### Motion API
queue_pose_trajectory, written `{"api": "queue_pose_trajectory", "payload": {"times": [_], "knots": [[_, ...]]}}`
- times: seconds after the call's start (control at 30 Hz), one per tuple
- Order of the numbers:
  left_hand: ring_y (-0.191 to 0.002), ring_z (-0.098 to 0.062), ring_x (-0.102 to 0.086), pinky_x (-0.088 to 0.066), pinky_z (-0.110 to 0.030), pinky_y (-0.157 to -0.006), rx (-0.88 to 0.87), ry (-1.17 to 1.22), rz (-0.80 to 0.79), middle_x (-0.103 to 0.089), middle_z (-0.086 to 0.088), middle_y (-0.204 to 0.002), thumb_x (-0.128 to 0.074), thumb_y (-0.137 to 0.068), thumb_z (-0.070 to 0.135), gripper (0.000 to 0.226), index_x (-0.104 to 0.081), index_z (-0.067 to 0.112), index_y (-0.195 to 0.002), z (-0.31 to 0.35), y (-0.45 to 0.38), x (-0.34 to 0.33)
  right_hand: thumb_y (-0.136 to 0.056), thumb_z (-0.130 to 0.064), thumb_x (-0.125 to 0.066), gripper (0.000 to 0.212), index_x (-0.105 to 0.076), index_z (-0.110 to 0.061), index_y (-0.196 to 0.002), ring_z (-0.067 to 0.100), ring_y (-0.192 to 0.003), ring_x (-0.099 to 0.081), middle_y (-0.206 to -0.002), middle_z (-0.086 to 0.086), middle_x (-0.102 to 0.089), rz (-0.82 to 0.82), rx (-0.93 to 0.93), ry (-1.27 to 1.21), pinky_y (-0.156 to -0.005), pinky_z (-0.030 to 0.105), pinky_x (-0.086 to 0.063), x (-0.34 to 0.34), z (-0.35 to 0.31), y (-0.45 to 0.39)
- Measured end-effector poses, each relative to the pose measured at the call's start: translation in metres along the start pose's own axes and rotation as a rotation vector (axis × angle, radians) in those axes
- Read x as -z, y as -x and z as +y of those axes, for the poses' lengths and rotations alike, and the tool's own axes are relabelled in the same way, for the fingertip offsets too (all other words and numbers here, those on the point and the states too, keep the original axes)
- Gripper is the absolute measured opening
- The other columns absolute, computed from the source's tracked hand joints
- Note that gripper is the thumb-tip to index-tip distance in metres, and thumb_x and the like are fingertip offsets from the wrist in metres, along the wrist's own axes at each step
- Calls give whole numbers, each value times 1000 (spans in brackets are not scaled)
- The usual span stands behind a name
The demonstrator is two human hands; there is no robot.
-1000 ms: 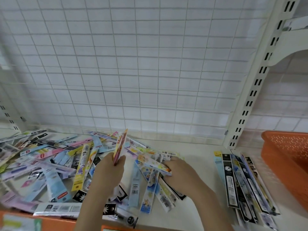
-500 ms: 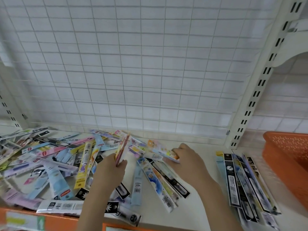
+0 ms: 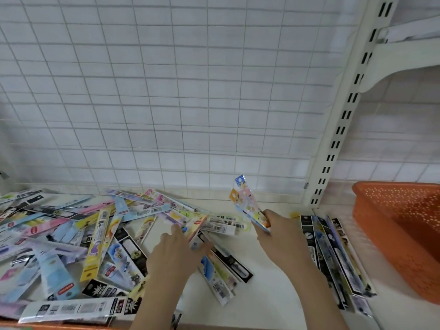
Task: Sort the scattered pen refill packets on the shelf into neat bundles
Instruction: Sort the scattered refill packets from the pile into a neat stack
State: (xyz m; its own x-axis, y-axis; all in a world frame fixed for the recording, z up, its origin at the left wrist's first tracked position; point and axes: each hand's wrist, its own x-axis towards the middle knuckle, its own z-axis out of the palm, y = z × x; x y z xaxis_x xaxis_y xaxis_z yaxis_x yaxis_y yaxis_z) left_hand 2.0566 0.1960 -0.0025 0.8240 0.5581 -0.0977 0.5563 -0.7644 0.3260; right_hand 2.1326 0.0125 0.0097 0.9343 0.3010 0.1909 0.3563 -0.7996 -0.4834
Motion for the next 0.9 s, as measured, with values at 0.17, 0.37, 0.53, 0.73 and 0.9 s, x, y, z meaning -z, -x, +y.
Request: {"api": "queue_pose_trajectory", "payload": {"times": [0.17,0.37,0.53,0.73,0.9], "knots": [[-101,-27,-59,-46,-32,-74,17,-21,-81,-51,-7,-109,-56,-71,71,84,-32,12,-126,5,4,-5,-92,-31,-48,14,-54,-20,-96,23,-77,-62,-86,0,-68,-57,33,-10,-64,35,-50,-5,4,4],[-73,-23,-52,-42,-28,-62,49,138,-67,-47,-2,-78,-60,-81,34,37,-39,8,-97,-3,-1,-2,-92,-30,-47,16,-55,-20,-101,24,-78,-62,-84,0,-64,-76,46,-19,-58,31,-43,-10,2,5],[-51,-13,-33,-26,-23,-45,45,215,-29,-36,0,-62,-60,-80,20,34,-31,12,-64,-13,1,4,-92,-32,-45,18,-55,-21,-103,25,-76,-59,-87,0,-65,-91,62,10,-57,31,-41,-12,-3,5],[-47,-17,-27,-25,-24,-52,88,508,-67,-27,0,-48,-56,-84,19,41,-29,14,-53,-26,3,18,-94,-33,-43,20,-54,-21,-105,22,-73,-53,-91,0,-63,-111,85,43,-48,26,-31,-13,-9,5],[-48,-18,-31,-26,-24,-51,134,602,1,-33,-4,-49,-50,-87,18,34,-38,9,-58,-36,-2,38,-93,-32,-44,20,-54,-21,-106,24,-76,-57,-91,1,-65,-108,76,30,-50,28,-33,-18,-12,4]]}}
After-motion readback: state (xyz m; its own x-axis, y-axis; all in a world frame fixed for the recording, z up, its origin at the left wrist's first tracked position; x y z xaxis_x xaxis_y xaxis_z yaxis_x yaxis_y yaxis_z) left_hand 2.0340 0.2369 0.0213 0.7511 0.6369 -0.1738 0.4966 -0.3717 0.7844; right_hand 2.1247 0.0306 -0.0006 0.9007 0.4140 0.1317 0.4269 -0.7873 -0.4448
